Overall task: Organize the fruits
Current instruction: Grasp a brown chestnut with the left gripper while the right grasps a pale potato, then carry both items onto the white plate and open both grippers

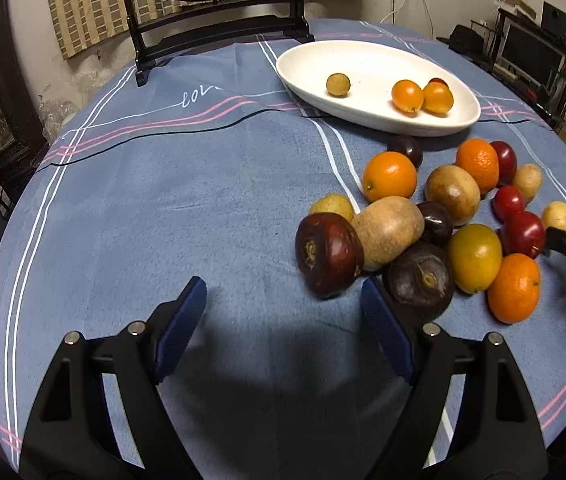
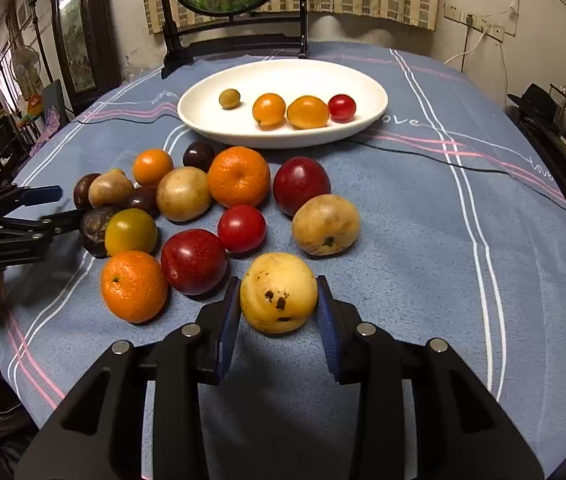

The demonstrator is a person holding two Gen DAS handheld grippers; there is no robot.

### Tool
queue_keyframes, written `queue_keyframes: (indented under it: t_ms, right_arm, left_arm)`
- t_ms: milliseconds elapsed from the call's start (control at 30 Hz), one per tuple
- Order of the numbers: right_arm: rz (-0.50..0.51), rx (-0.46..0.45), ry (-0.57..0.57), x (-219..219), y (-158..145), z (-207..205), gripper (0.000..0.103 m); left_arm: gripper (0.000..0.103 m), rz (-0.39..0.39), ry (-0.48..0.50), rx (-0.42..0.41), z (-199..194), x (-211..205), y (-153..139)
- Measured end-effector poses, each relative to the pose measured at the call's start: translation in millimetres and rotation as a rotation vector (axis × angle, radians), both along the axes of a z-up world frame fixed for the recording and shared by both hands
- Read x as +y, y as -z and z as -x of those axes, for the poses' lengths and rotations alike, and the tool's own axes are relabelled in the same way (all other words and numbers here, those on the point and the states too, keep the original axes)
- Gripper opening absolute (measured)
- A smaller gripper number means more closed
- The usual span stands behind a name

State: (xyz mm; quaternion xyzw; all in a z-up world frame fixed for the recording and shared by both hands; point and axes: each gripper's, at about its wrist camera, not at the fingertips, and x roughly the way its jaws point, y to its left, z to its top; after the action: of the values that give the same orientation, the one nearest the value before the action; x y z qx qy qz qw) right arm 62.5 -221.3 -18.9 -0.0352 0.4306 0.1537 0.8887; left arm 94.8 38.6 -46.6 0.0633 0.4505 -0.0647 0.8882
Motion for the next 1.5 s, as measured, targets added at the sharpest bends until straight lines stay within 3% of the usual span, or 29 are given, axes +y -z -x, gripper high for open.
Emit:
queue_keyframes:
  t_ms: [100, 200, 267, 300, 733, 933, 1000, 1233, 1500]
  right_arm:
    - [-0.01, -0.016, -0.007, 1, -4, 3, 0.037]
    - [-0.011, -0.019, -0.015, 4, -5, 5, 0.037]
    - [-0.013, -0.021, -0.014, 4, -6, 4, 0.037]
    - [-0.013, -0.021, -0.012, 5, -6, 4, 0.037]
    - [-0.031, -0.034, 0.003, 1, -13, 3, 0.037]
    - [-0.036, -0.033, 0.001, 1, -12, 6, 0.037]
    - [-0.035, -0.031, 0.002, 0, -13, 6, 0.037]
    - [-0.043, -0.023, 0.007, -3, -10, 4, 0.037]
    - [-0.045, -0.069, -0.002, -1, -30, -12, 0.037]
  left_arm:
    - [0.08, 0.013, -0.007, 0.008, -8, 0, 2]
    - [0.07, 0.004, -0.019, 0.016, -17, 1, 3]
    - [0.036, -0.006, -0.015, 0.018, -21, -2, 3]
    - [0.029, 0.016, -0.001, 0.024, -22, -2, 3]
    - [0.023, 0.079, 0.014, -0.032, -8, 10, -14]
    - [0.025, 0.094, -0.02, 0.014, -19, 14, -5]
    - [0.03, 0.077, -0.026, 0.021, -23, 12, -1]
    - [0.025, 0.072, -0.026, 0.013, -31, 10, 2]
    - [0.025, 0.085, 0.003, -0.052, -26, 6, -31]
